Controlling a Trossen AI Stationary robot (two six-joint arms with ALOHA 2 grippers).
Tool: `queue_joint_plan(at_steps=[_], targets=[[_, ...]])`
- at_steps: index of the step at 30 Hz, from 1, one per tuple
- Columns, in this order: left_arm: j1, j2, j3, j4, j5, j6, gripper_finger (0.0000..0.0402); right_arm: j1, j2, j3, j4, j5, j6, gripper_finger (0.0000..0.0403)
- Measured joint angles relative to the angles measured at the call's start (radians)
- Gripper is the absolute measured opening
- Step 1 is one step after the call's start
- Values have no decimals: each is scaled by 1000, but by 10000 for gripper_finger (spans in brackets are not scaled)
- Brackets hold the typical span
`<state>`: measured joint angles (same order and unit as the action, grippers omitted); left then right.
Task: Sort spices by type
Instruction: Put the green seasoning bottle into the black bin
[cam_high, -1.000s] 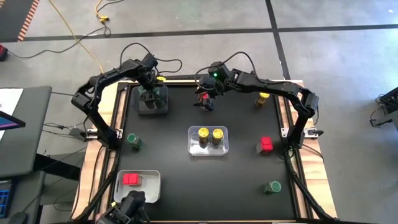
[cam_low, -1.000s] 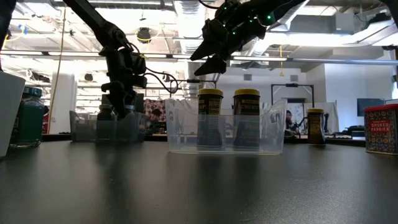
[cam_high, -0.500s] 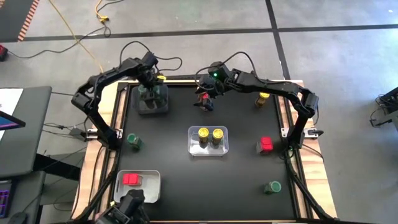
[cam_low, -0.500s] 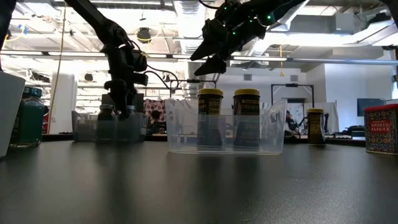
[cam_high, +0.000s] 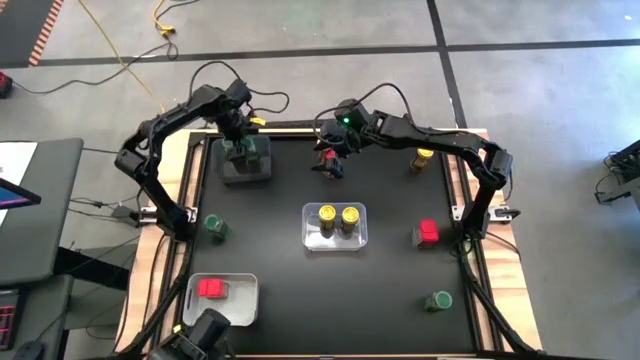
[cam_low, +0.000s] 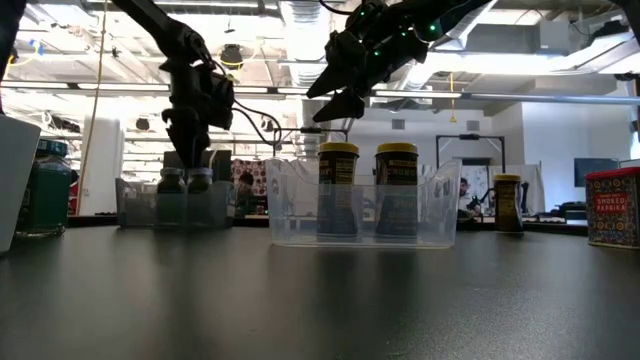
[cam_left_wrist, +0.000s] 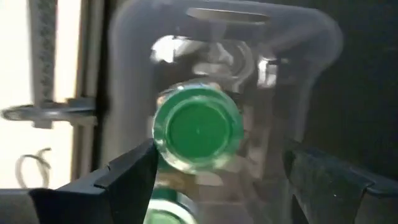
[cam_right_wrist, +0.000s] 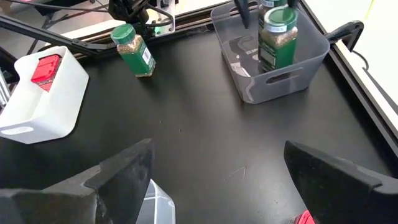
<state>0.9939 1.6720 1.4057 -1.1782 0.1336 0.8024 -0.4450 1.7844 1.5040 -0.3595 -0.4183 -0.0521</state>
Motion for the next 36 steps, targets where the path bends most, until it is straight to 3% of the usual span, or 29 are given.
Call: queue_joint_plan(at_steps=[5,11,21,27,36], targets=[[-8,-54,7,-94,97,11,323,0,0,0,0,0,-1,386],[-27,-177,8,-55,101,-79,323,0,0,0,0,0,-1,386],[-65,-388,8,-45,96,-410,322,0,0,0,1,0,-1,386],[-153,-506,8,-72,96,-617,322,0,0,0,1,0,-1,386],[-375,-665,-5,-68,55,-841,322,8,0,0,2,0,0,386]])
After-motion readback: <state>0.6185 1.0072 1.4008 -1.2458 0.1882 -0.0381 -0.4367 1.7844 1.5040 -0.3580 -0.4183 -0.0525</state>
